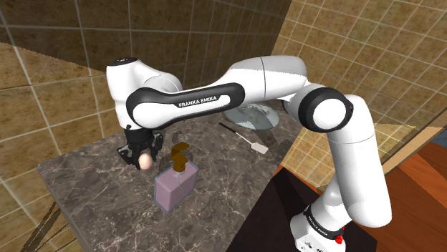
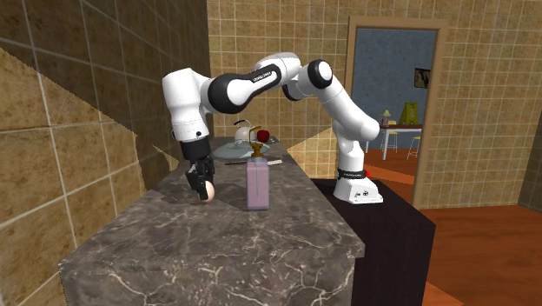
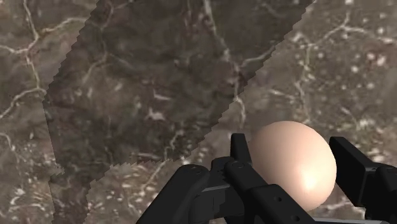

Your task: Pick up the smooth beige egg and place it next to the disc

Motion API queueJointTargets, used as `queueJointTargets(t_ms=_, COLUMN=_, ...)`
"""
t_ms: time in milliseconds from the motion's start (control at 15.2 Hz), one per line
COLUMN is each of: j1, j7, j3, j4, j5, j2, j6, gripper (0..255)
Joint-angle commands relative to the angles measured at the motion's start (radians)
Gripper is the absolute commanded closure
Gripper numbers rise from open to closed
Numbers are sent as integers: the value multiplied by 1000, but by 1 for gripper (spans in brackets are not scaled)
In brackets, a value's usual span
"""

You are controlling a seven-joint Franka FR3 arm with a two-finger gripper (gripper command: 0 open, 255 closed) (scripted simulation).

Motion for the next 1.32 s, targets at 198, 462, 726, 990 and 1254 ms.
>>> queueJointTargets(t_ms=198, j1=2, j7=-5, j3=5, j4=36, j5=7, j2=-18, j6=-52, gripper=255)
queueJointTargets(t_ms=462, j1=6, j7=-8, j3=8, j4=73, j5=12, j2=-29, j6=-99, gripper=255)
queueJointTargets(t_ms=726, j1=11, j7=-12, j3=11, j4=116, j5=16, j2=-36, j6=-148, gripper=255)
queueJointTargets(t_ms=990, j1=19, j7=-15, j3=12, j4=168, j5=18, j2=-39, j6=-200, gripper=255)
queueJointTargets(t_ms=1254, j1=30, j7=-19, j3=12, j4=229, j5=18, j2=-36, j6=-256, gripper=255)
